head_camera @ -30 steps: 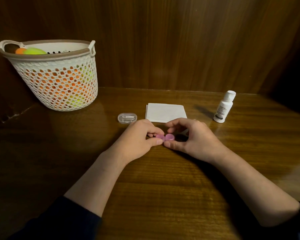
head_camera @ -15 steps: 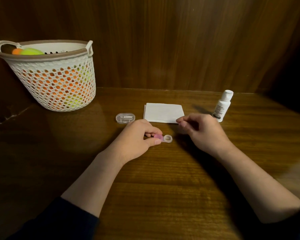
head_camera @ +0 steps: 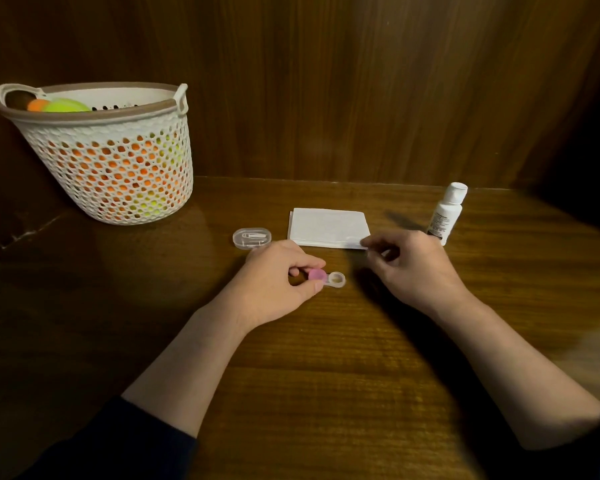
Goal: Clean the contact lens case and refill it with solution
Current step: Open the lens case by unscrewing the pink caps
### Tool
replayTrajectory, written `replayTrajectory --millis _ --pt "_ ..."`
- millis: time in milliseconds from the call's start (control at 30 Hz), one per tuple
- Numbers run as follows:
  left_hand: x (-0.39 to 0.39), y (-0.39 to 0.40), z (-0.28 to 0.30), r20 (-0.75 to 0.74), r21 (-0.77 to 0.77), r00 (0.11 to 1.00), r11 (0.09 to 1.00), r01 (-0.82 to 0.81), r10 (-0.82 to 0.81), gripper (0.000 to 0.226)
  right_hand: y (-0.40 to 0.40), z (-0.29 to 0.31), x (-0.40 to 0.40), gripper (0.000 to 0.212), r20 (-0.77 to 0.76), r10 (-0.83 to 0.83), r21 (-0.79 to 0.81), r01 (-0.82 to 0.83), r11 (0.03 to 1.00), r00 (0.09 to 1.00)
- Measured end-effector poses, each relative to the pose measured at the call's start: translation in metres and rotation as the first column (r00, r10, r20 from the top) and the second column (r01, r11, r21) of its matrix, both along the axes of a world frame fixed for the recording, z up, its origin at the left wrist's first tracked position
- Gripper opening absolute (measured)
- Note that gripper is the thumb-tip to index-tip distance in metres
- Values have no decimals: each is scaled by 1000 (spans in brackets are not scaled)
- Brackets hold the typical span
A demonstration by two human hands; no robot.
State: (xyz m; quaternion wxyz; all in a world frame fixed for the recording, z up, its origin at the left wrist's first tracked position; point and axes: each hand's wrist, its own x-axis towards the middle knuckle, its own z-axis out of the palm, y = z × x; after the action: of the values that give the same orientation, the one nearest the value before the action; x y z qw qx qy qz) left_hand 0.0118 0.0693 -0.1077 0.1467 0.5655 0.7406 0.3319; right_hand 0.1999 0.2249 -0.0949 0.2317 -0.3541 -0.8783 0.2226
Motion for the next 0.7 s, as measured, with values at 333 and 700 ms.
replayTrajectory --millis 333,700 --pt "-2 -6 3 -102 128 976 976 -179 192 31 -18 6 -5 44 80 203 -105 -194 975 976" --pt "1 -6 6 -91 7 981 985 -172 172 24 -24 11 -4 44 80 198 -129 -187 974 977"
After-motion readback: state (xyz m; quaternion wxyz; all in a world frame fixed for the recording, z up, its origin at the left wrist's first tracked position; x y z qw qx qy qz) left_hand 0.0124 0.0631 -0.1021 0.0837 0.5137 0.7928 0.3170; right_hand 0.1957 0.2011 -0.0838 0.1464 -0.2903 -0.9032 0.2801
